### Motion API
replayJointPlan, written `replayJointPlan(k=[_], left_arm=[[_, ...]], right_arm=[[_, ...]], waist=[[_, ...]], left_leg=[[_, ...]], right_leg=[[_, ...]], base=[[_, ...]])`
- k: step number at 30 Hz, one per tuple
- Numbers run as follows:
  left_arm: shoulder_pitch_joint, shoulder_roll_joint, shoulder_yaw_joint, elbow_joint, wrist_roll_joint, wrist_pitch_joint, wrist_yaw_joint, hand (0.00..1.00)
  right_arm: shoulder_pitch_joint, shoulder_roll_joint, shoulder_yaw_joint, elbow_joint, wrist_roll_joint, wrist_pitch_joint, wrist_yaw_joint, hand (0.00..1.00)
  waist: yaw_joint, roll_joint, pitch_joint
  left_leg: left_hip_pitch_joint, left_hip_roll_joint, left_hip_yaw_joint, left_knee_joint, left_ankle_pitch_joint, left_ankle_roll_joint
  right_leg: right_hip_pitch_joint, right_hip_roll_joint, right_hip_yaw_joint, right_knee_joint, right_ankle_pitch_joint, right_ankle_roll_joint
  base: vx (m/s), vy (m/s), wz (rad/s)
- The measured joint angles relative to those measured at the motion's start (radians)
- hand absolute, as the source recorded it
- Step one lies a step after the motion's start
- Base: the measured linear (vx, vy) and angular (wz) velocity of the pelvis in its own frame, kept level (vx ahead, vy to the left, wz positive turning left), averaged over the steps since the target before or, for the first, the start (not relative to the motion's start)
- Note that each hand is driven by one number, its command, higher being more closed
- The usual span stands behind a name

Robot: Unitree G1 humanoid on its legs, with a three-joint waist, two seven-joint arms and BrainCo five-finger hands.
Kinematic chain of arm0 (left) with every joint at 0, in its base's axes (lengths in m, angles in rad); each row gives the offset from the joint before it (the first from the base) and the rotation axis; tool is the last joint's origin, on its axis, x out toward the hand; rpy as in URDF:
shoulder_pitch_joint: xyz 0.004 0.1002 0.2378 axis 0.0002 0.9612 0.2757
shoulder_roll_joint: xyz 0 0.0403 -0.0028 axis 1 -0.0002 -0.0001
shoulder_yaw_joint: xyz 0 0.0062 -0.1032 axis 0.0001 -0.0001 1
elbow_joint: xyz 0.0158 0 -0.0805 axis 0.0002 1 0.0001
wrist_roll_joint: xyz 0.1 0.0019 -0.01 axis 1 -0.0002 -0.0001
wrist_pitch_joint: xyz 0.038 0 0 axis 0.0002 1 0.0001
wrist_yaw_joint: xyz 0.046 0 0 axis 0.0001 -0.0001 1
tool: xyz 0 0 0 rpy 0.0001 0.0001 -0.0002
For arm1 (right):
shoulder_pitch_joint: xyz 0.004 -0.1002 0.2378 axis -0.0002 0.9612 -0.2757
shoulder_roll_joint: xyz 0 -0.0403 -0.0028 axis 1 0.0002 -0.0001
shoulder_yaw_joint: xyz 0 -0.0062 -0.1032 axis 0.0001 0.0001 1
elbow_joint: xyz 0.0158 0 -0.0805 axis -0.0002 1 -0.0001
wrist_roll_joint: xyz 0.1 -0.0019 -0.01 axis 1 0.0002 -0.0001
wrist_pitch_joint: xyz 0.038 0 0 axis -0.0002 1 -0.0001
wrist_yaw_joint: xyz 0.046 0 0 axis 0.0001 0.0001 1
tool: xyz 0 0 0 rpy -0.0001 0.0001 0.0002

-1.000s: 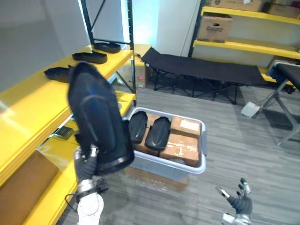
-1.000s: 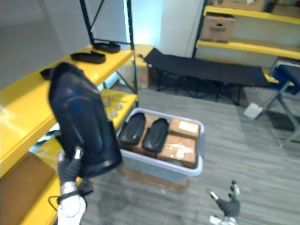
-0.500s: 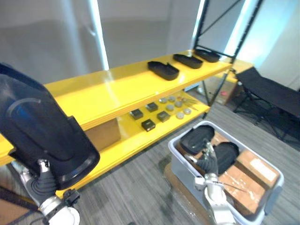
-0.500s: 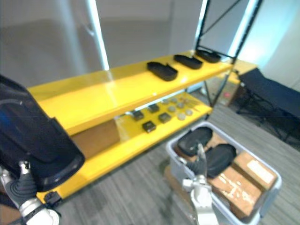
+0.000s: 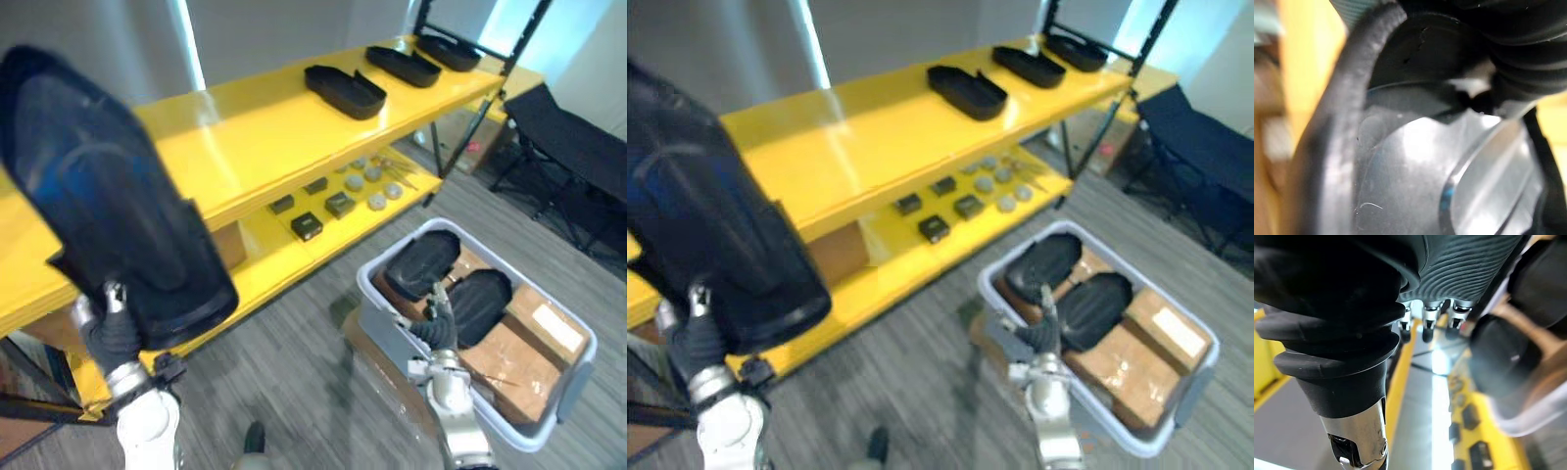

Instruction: Walk over and take plastic housings, then place them on the shelf

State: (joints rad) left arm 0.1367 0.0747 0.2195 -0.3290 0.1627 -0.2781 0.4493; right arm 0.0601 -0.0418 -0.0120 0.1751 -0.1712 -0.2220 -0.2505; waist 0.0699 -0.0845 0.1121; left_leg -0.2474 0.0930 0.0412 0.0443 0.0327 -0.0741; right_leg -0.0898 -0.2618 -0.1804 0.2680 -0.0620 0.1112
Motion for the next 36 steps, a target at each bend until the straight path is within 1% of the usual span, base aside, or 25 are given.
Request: replayJointPlan(k=[1,2,3,6,9,12,15,17,18,20,21,22,23,24,25,26,27,28,29,31,32,33,34,35,36], left_arm=[[-0.01,0.001,-0.005,0.005,0.0,-0.004,-0.001,1.0],[-0.021,0.014,-0.004,0.01,0.0,-0.005,-0.001,1.0],[-0.021,0.015,-0.002,0.014,-0.002,-0.007,0.0,1.0],[-0.01,0.013,-0.013,0.014,-0.006,-0.008,-0.001,1.0],[-0.012,0.013,-0.08,0.012,-0.007,-0.008,-0.002,1.0],[-0.02,0.014,-0.132,0.003,-0.007,-0.01,-0.01,1.0],[-0.018,0.014,-0.133,-0.002,-0.009,-0.01,-0.015,1.0],[-0.014,0.014,-0.114,-0.016,-0.008,-0.01,-0.014,1.0],[-0.013,0.014,-0.11,-0.02,-0.008,-0.01,-0.014,1.0],[-0.017,0.019,-0.108,-0.025,-0.004,-0.01,-0.016,1.0],[-0.02,0.032,-0.107,-0.029,-0.003,-0.01,-0.018,1.0],[-0.02,0.045,-0.1,-0.033,0.002,-0.01,-0.02,1.0],[-0.019,0.049,-0.096,-0.033,0.005,-0.01,-0.02,1.0],[-0.019,0.05,-0.085,-0.033,0.012,-0.01,-0.02,1.0],[-0.02,0.051,-0.079,-0.034,0.012,-0.009,-0.02,1.0],[-0.03,0.055,-0.067,-0.034,0.012,-0.009,-0.016,1.0],[-0.046,0.057,-0.054,-0.033,0.012,-0.004,-0.007,1.0],[-0.052,0.054,-0.044,-0.031,0.012,-0.004,-0.005,1.0],[-0.058,0.055,-0.032,-0.026,0.012,-0.004,0.0,1.0],[-0.061,0.056,-0.027,-0.022,0.011,-0.004,0.002,1.0],[-0.064,0.056,-0.028,-0.017,0.011,-0.004,0.001,1.0],[-0.066,0.056,-0.032,-0.002,0.011,-0.004,0.001,1.0],[-0.067,0.055,-0.035,0.005,0.012,-0.003,0.001,1.0],[-0.066,0.055,-0.039,0.01,0.012,-0.003,0.001,1.0],[-0.065,0.057,-0.043,0.019,0.012,-0.003,-0.001,1.0]], right_arm=[[0.009,0.003,0.0,-0.001,0.001,-0.001,0.006,0.0],[0.028,0.008,0.004,-0.001,0.001,-0.003,0.013,0.0],[0.038,0.009,0.003,-0.001,0.002,-0.009,0.02,0.0],[0.067,0.002,0.002,-0.001,0.002,-0.016,0.035,0.0],[0.108,-0.008,-0.004,-0.014,0.005,-0.019,0.037,0.0],[0.125,-0.008,-0.006,-0.061,0.024,-0.026,0.036,0.0],[0.12,-0.008,-0.006,-0.105,0.023,-0.041,0.032,0.0],[0.097,-0.006,-0.005,-0.11,0.021,-0.04,0.031,0.0],[0.089,-0.008,-0.006,-0.109,0.02,-0.04,0.031,0.0],[0.09,-0.006,-0.006,-0.109,0.02,-0.039,0.03,0.0],[0.086,-0.004,-0.006,-0.109,0.019,-0.038,0.03,0.0],[0.076,-0.003,-0.009,-0.109,0.019,-0.037,0.029,0.0],[0.071,-0.003,-0.012,-0.109,0.018,-0.037,0.028,0.0],[0.063,-0.002,-0.022,-0.109,0.015,-0.037,0.024,0.0],[0.061,0.0,-0.028,-0.109,0.009,-0.038,0.019,0.0],[0.054,0.007,-0.037,-0.11,-0.004,-0.038,0.015,0.0],[0.047,0.007,-0.05,-0.117,-0.007,-0.038,0.014,0.0],[0.043,0.006,-0.059,-0.122,-0.008,-0.038,0.014,0.0],[0.024,0.004,-0.081,-0.129,-0.008,-0.038,0.014,0.0],[0.005,-0.001,-0.093,-0.13,-0.007,-0.038,0.014,0.0],[-0.001,-0.006,-0.097,-0.13,-0.006,-0.038,0.014,0.0],[-0.001,-0.011,-0.106,-0.135,-0.006,-0.038,0.014,0.0],[0.001,-0.013,-0.115,-0.145,-0.006,-0.038,0.014,0.0],[0.006,-0.016,-0.126,-0.165,-0.003,-0.038,0.014,0.0],[0.013,-0.021,-0.135,-0.189,0.0,-0.038,0.014,0.0]], waist=[[-0.009,0.001,0.002],[-0.013,-0.013,0.004],[-0.013,-0.015,0.011],[-0.013,-0.006,0.021],[-0.018,0.011,0.032],[-0.029,0.013,0.034],[-0.025,0.013,0.034],[-0.022,0.008,0.037],[-0.025,0.008,0.037],[-0.034,0.003,0.04],[-0.045,-0.006,0.044],[-0.048,-0.011,0.046],[-0.048,-0.01,0.045],[-0.052,-0.005,0.045],[-0.056,0.009,0.049],[-0.064,0.007,0.045],[-0.075,0.013,0.048],[-0.078,0.016,0.05],[-0.08,0.02,0.05],[-0.082,0.025,0.05],[-0.082,0.03,0.052],[-0.083,0.031,0.05],[-0.085,0.032,0.05],[-0.085,0.025,0.045],[-0.086,0.013,0.038]], left_leg=[[-0.001,0.002,-0.01,-0.009,0.01,-0.004],[-0.001,-0.002,-0.02,-0.013,0.02,-0.014],[-0.004,-0.001,-0.029,-0.012,0.024,-0.021],[-0.018,0.015,-0.053,-0.012,0.035,-0.037],[-0.025,0.022,-0.115,-0.012,0.059,-0.044],[-0.042,0.009,-0.144,-0.012,0.07,-0.043],[-0.05,-0.005,-0.139,-0.012,0.07,-0.043],[-0.05,-0.021,-0.104,0.003,0.043,-0.017],[-0.042,-0.032,-0.089,0.021,0.018,-0.014],[0.003,-0.057,-0.083,0.019,-0.001,-0.013],[0.036,-0.073,-0.084,0.016,-0.013,-0.004],[0.067,-0.082,-0.084,0.014,-0.027,0.009],[0.084,-0.082,-0.085,0.011,-0.033,0.018],[0.119,-0.081,-0.09,0.002,-0.046,0.038],[0.129,-0.08,-0.099,0.001,-0.051,0.048],[0.142,-0.073,-0.13,0.002,-0.065,0.068],[0.149,-0.069,-0.153,0.003,-0.072,0.078],[0.155,-0.07,-0.163,0.003,-0.071,0.075],[0.179,-0.072,-0.17,0.003,-0.08,0.063],[0.19,-0.072,-0.176,0.005,-0.088,0.051],[0.202,-0.07,-0.191,0.006,-0.097,0.039],[0.216,-0.069,-0.206,0.008,-0.107,0.025],[0.22,-0.07,-0.216,0.017,-0.12,0.018],[0.224,-0.072,-0.229,0.036,-0.149,0.007],[0.226,-0.082,-0.243,0.07,-0.193,-0.009]], right_leg=[[0.003,0.014,0.027,-0.01,-0.022,-0.02],[0.026,0.027,0.041,-0.049,-0.043,-0.032],[0.051,0.035,0.042,-0.084,-0.042,-0.022],[0.079,0.059,0.023,-0.123,-0.055,0.001],[0.117,0.087,-0.02,-0.118,-0.062,-0.009],[0.146,0.096,-0.082,-0.095,-0.098,-0.022],[0.162,0.09,-0.095,-0.091,-0.12,-0.024],[0.159,0.066,-0.09,-0.06,-0.134,-0.048],[0.144,0.044,-0.087,0.001,-0.138,-0.054],[0.084,-0.005,-0.052,0.198,-0.126,-0.073],[0.031,-0.031,-0.021,0.341,-0.077,-0.124],[-0.018,-0.049,0.002,0.446,0.025,-0.131],[-0.032,-0.052,0.009,0.478,0.087,-0.131],[-0.055,-0.05,0.031,0.525,0.238,-0.1],[-0.071,-0.045,0.043,0.557,0.251,-0.087],[-0.118,-0.016,0.059,0.635,0.074,-0.052],[-0.158,0.025,0.052,0.644,-0.056,-0.056],[-0.17,0.043,0.043,0.615,-0.093,-0.055],[-0.189,0.081,0.041,0.421,-0.142,-0.059],[-0.194,0.096,0.05,0.225,-0.136,-0.052],[-0.197,0.103,0.069,0.141,-0.126,-0.039],[-0.195,0.108,0.111,0.052,-0.106,-0.012],[-0.191,0.107,0.132,0.011,-0.09,-0.009],[-0.184,0.107,0.16,-0.035,-0.054,-0.006],[-0.164,0.102,0.183,-0.071,0.009,-0.012]], base=[[0.07,-0.092,0.37],[0.09,-0.146,0.3],[0.08,-0.163,0.27],[0.05,-0.168,0.26],[0.03,-0.149,0.63],[0.01,-0.077,0.81],[0.01,-0.002,0.46],[0.02,0.054,0.04],[0.06,0.124,0.01],[0.1,0.147,0.08],[0.17,0.143,0.12],[0.19,0.139,0.11],[0.22,0.145,0.04],[0.2,0.117,0.09],[0.26,0.111,0.22],[0.26,0.066,0.41],[0.25,0.05,0.46],[0.29,0.059,0.52],[0.3,0.023,0.36],[0.27,-0.04,0.34],[0.24,-0.116,0.5],[0.25,-0.138,0.52],[0.19,-0.139,0.61],[0.18,-0.184,0.69],[0.29,-0.37,0.92]])
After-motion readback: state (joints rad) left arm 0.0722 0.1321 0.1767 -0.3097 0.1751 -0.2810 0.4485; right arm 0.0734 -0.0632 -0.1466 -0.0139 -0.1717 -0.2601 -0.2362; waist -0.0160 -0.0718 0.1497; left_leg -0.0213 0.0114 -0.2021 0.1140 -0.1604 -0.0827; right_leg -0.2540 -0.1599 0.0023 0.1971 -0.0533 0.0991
